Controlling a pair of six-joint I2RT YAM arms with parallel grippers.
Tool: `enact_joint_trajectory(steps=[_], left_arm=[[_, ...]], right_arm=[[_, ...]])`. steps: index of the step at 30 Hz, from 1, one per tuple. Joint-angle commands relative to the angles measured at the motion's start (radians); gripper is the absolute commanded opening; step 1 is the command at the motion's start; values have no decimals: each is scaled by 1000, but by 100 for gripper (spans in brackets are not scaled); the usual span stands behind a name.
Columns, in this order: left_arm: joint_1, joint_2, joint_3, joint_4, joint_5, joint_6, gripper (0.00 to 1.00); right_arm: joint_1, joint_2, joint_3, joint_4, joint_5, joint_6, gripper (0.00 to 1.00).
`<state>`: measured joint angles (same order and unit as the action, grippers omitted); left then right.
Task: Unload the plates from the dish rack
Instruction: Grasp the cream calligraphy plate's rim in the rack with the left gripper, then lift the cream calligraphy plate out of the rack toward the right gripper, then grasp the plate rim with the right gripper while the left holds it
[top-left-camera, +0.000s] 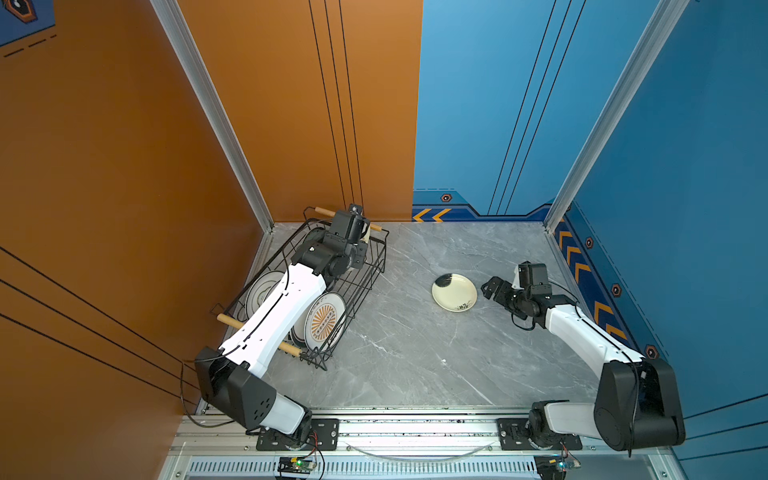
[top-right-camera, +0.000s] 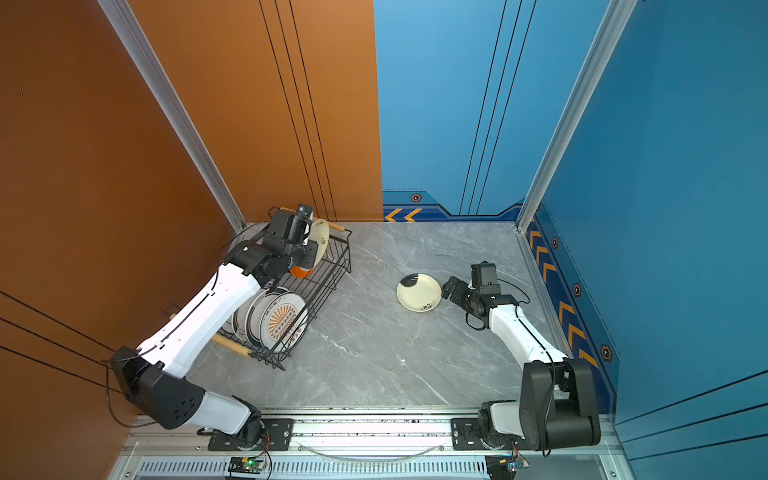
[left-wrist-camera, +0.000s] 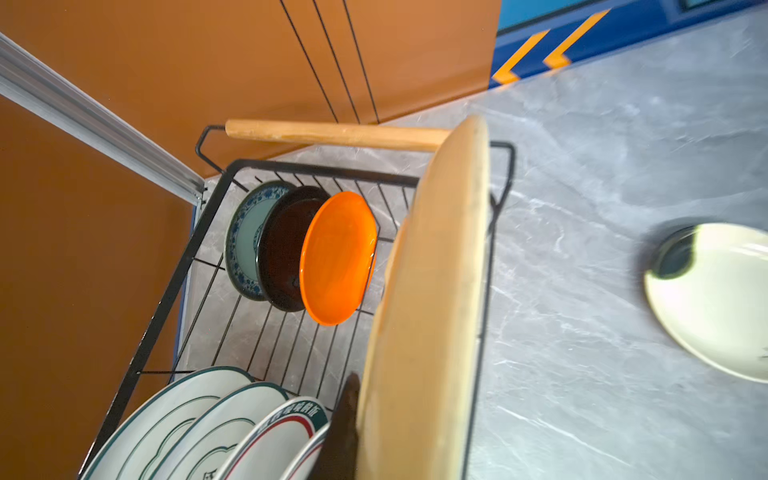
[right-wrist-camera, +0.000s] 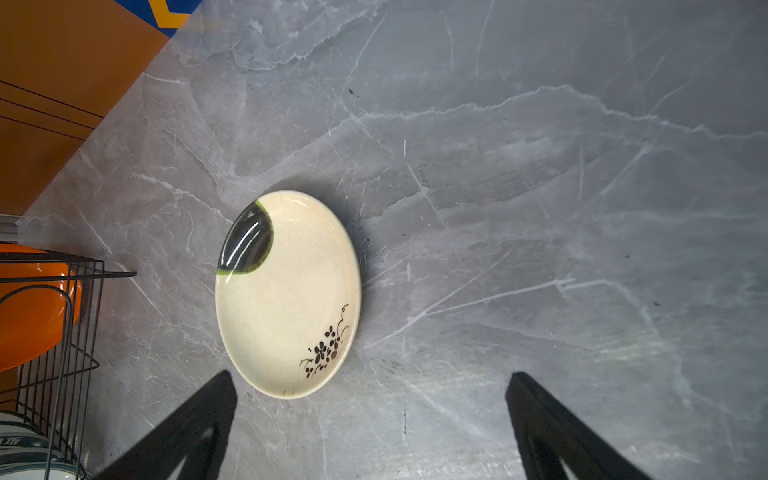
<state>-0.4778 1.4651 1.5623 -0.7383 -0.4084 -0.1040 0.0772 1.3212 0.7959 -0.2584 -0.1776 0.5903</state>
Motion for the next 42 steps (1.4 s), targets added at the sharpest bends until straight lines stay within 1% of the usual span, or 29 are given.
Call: enact_joint_trajectory(steps=[1, 2, 3, 5, 6, 7, 9, 11, 13, 15, 16, 21, 24, 29, 32, 35, 38, 40, 42], left_arm=[[-17, -44, 32, -59, -5, -187, 0], [-26, -48, 28, -58, 49, -235, 0], [-43, -49, 26, -58, 64, -263, 0], [-98, -53, 16, -56, 55, -322, 0], [-121, -57, 5, -56, 68, -362, 0], [-134, -60, -7, -53, 105, -400, 0], [-157, -79, -66, 12, 185, -465, 0], [-188, -99, -157, 142, 264, -518, 0], [-224, -82, -186, 199, 294, -547, 0], [-249, -45, -180, 220, 307, -562, 0], [-256, -27, -185, 249, 338, -571, 0], [-275, 46, -256, 477, 508, -664, 0], [-285, 103, -258, 541, 569, -702, 0], [-298, 167, -288, 716, 673, -774, 0], [-291, 182, -315, 797, 717, -811, 0], [-293, 186, -323, 814, 731, -823, 0], [-293, 180, -336, 824, 736, -829, 0], [-292, 181, -346, 839, 745, -839, 2], [-291, 185, -359, 862, 759, -848, 3]], right_arm=[[-5, -52, -27, 24, -24, -18, 100], [-9, -66, -41, 58, -74, -12, 100], [-14, -83, -57, 93, -115, 5, 100], [-28, -115, -96, 173, -202, 57, 100], [-37, -131, -115, 217, -250, 86, 100], [-42, -141, -127, 242, -285, 111, 100], [-43, -152, -144, 280, -354, 145, 100], [-43, -158, -168, 342, -426, 197, 100], [-41, -160, -191, 414, -495, 242, 100], [-28, -160, -207, 470, -546, 282, 100], [-17, -162, -213, 497, -570, 293, 100], [44, -168, -241, 629, -618, 365, 100], [83, -163, -238, 660, -618, 385, 100], [133, -141, -231, 687, -588, 390, 97], [148, -109, -230, 708, -580, 393, 92], [155, -85, -235, 746, -581, 405, 85], [159, -74, -242, 804, -585, 434, 72], [160, -71, -244, 829, -590, 450, 60], [160, -72, -247, 847, -591, 462, 51]])
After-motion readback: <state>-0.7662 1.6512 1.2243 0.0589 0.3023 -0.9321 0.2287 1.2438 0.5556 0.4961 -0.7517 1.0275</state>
